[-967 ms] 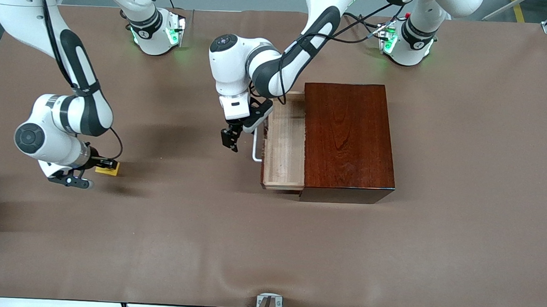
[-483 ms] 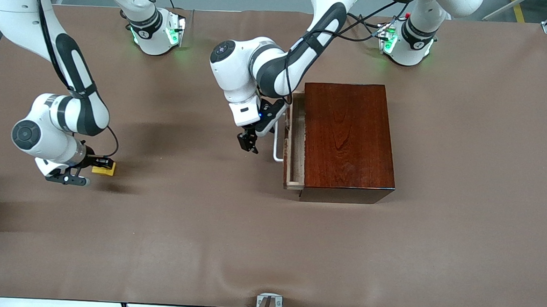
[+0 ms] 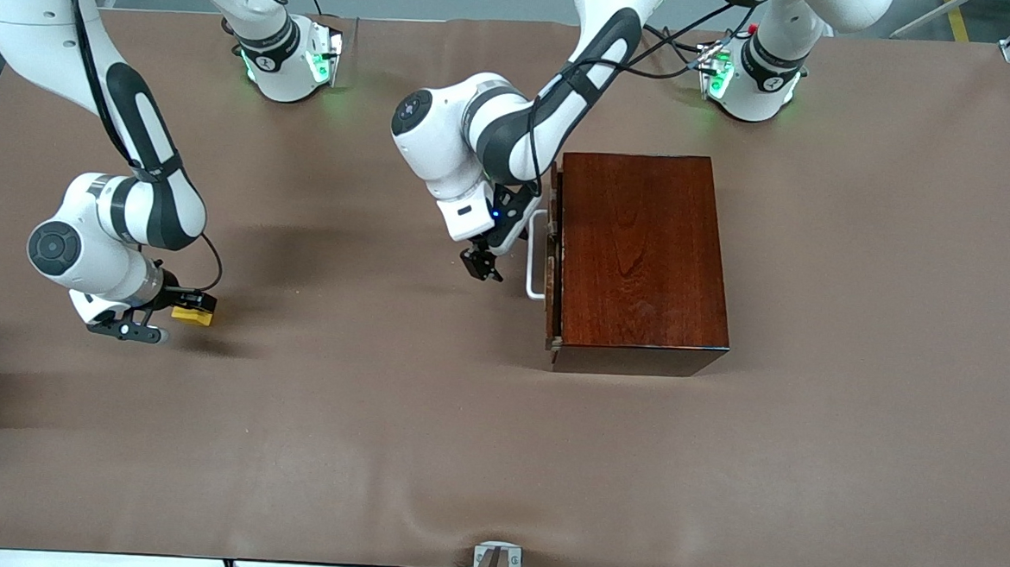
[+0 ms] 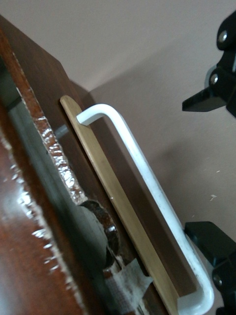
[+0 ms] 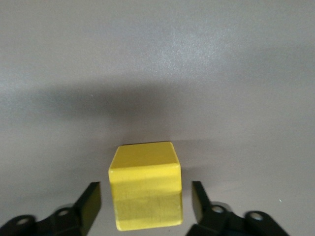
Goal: Open drawer, take yellow block, close drawer
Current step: 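Push the drawer shut with the left gripper while the right gripper carries the block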
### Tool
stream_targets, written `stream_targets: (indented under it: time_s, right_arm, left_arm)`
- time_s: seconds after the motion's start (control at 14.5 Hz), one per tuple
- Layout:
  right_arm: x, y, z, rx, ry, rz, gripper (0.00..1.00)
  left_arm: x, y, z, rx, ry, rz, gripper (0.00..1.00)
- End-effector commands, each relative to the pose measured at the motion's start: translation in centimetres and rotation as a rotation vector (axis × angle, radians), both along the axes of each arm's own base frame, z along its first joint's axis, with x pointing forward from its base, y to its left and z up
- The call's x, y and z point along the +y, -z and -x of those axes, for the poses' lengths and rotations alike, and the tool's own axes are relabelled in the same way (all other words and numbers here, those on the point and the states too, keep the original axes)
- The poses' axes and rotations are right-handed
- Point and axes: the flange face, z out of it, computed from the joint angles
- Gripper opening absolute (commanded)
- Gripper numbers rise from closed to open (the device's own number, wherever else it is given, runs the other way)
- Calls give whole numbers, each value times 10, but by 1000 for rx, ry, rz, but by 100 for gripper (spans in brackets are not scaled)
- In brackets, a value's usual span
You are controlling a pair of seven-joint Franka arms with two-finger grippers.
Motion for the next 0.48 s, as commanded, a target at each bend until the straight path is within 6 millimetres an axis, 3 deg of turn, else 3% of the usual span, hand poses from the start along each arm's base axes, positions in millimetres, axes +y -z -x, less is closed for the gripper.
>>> stream_targets:
  time_s: [0.0,0.14,0.41]
  right_arm:
    - [3,-23,-9,22,8,6,100]
    - [6,-44,-19,57,8,3,100]
    - [23,-108,-36,52,-9,0,100]
  left_arm:
    - [17,-5,-7,18,-3,-58,100]
    - [23,-4,-11,23,-12,-68,100]
    - [23,-15,-20,53,71,-53,100]
